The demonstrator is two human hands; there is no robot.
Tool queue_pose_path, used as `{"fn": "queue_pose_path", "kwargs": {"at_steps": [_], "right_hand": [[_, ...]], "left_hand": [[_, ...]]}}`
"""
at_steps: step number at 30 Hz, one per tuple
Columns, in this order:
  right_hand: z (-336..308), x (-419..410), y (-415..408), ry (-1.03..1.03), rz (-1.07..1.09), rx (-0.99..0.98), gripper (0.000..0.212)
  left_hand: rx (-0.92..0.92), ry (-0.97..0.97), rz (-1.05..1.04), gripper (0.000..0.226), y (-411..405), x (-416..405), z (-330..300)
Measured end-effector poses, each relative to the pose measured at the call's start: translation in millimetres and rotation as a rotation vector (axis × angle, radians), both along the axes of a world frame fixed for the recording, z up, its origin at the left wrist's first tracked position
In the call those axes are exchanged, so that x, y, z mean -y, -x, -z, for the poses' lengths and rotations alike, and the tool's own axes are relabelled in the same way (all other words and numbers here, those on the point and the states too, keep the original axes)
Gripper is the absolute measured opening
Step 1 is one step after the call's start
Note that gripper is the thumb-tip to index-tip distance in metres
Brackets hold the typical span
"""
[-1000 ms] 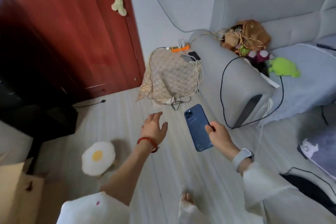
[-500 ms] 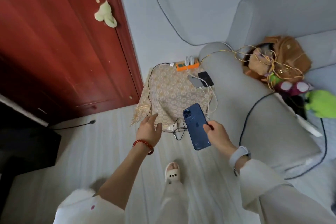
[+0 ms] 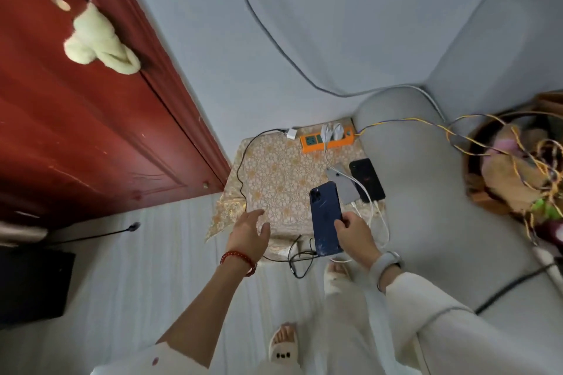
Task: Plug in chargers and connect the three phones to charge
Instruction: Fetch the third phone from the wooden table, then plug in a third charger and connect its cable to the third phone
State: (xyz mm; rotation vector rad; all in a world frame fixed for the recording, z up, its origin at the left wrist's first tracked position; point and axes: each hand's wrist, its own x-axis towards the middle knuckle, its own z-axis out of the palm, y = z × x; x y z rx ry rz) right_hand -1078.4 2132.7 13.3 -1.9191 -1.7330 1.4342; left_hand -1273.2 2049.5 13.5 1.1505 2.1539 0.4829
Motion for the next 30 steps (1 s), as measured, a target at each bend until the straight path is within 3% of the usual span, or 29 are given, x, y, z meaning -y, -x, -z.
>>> {"fn": "queue_pose_path", "kwargs": {"at_steps": [7, 12, 18, 22, 26, 30], "right_hand": [[120.2, -120.3, 16.4, 0.165, -0.095, 0.1, 0.013], [180.9, -153.9, 29.3, 0.221, -0.182, 0.101, 0.016], [201.7, -157.5, 34.9, 0.071, -0.262, 0.25, 0.012], [198.9, -156.0, 45.0, -0.061, -0.41, 0.362, 0.034], [203.3, -163.5, 66.3, -0.212, -0.573, 0.309, 0.047], [218.3, -166.3, 80.6, -0.173, -0.798, 0.38, 0.057]], "left_hand": [[0.068, 0.158, -0.232, 0.037, 6.0, -89.8, 110.4], [0.073, 0.202, -0.298, 0.039, 7.7, -137.2, 168.4], [-0.039, 0.199, -0.211, 0.047, 42.2, -180.3, 205.8], [-0.116, 0.234, -0.165, 0.06, 75.9, -213.1, 226.2], [-0.219, 0.278, -0.139, 0.077, 99.2, -238.9, 239.8], [-0.308, 0.232, -0.151, 0.086, 126.4, -259.9, 247.8]]}}
